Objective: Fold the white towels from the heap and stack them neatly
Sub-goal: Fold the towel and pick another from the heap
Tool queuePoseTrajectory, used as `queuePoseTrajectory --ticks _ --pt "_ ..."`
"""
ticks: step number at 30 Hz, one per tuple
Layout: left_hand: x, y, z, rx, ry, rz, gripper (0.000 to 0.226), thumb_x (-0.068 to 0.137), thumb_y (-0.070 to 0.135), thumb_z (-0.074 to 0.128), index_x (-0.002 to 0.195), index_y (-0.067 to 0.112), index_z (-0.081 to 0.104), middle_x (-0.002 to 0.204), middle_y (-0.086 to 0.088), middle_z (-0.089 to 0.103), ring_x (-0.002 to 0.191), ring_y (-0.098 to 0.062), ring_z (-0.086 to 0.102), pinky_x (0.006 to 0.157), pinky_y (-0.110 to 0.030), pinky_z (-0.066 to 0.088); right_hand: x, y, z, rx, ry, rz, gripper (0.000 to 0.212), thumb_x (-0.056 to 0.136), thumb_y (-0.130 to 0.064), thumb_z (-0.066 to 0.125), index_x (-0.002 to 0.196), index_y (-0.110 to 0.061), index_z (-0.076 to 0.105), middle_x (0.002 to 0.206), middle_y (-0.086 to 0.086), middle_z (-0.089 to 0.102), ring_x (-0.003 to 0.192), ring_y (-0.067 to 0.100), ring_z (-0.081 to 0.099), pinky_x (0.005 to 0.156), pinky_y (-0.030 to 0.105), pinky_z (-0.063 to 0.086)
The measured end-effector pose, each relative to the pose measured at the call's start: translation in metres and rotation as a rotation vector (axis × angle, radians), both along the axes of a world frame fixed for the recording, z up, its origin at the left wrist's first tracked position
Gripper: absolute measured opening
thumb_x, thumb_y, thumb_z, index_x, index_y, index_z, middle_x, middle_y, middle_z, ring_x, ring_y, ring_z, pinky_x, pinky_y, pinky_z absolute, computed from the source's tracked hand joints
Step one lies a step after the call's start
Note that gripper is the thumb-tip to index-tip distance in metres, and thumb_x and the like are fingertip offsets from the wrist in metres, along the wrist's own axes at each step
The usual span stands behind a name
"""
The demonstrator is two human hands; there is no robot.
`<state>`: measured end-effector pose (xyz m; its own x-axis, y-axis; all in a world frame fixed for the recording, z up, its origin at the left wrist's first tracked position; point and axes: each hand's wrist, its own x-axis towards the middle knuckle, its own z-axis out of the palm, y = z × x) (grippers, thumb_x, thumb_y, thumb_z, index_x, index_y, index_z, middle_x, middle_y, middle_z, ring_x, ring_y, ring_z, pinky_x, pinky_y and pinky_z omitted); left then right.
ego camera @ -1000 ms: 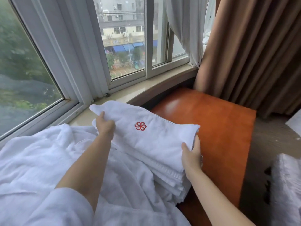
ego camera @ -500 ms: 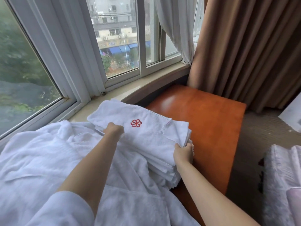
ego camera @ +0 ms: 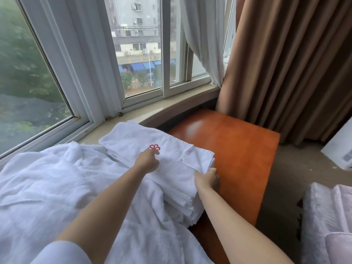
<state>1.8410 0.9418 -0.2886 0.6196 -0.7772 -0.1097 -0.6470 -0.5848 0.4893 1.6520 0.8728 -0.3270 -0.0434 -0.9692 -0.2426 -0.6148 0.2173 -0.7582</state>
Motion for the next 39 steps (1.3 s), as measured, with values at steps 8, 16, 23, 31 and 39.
queuePoseTrajectory --ticks 8,16,23,31,39 --pt "0.001 -0.025 -0.004 0.158 -0.24 0.074 0.031 0.089 0.007 0.042 0.114 0.015 0.056 0.113 -0.007 0.059 0.105 -0.026 0.053 0.079 -0.033 0.043 0.018 -0.028 0.031 -0.346 -0.051 -0.17 0.04 0.085 -0.014 0.063 0.125 -0.012 0.056 0.143 0.01 0.039 0.124 0.034 0.036 0.099 0.038 0.029" --pt "0.079 -0.039 -0.006 0.036 -0.153 0.3 0.041 0.09 0.006 0.04 0.125 0.016 0.059 0.126 -0.008 0.057 0.122 -0.026 0.046 0.092 -0.037 0.044 0.104 -0.035 0.021 -0.317 -0.091 0.629 0.023 0.088 -0.004 0.05 0.106 -0.009 0.064 0.114 0.006 0.061 0.113 0.024 0.049 0.089 0.028 0.036" --pt "0.147 -0.059 -0.003 -0.178 -0.071 0.476 0.059 0.1 0.022 0.043 0.152 0.015 0.018 0.148 -0.013 0.033 0.123 -0.034 0.048 0.087 -0.04 0.045 0.17 -0.055 0.027 -0.193 -0.146 0.687 0.022 0.091 -0.01 0.047 0.104 -0.016 0.064 0.11 -0.002 0.066 0.103 0.02 0.058 0.075 0.023 0.038" --pt "0.192 -0.071 0.017 -0.113 0.523 0.631 0.011 0.08 0.008 0.061 0.09 0.007 0.057 0.073 -0.009 0.053 0.063 -0.019 0.054 0.064 -0.03 0.056 0.201 -0.058 0.027 -0.114 -0.208 0.638 0.02 0.093 -0.009 0.042 0.091 -0.026 0.053 0.082 -0.014 0.05 0.05 -0.028 0.042 0.037 0.003 0.032" --pt "0.19 -0.047 0.027 -0.553 0.474 0.406 0.023 0.088 -0.004 0.059 0.1 0.016 0.059 0.093 -0.014 0.061 0.056 -0.011 0.063 0.054 -0.022 0.055 0.209 -0.049 0.023 -0.103 -0.195 0.59 0.02 0.093 -0.017 0.046 0.104 -0.022 0.062 0.11 -0.005 0.065 0.095 0.02 0.061 0.078 0.029 0.047"
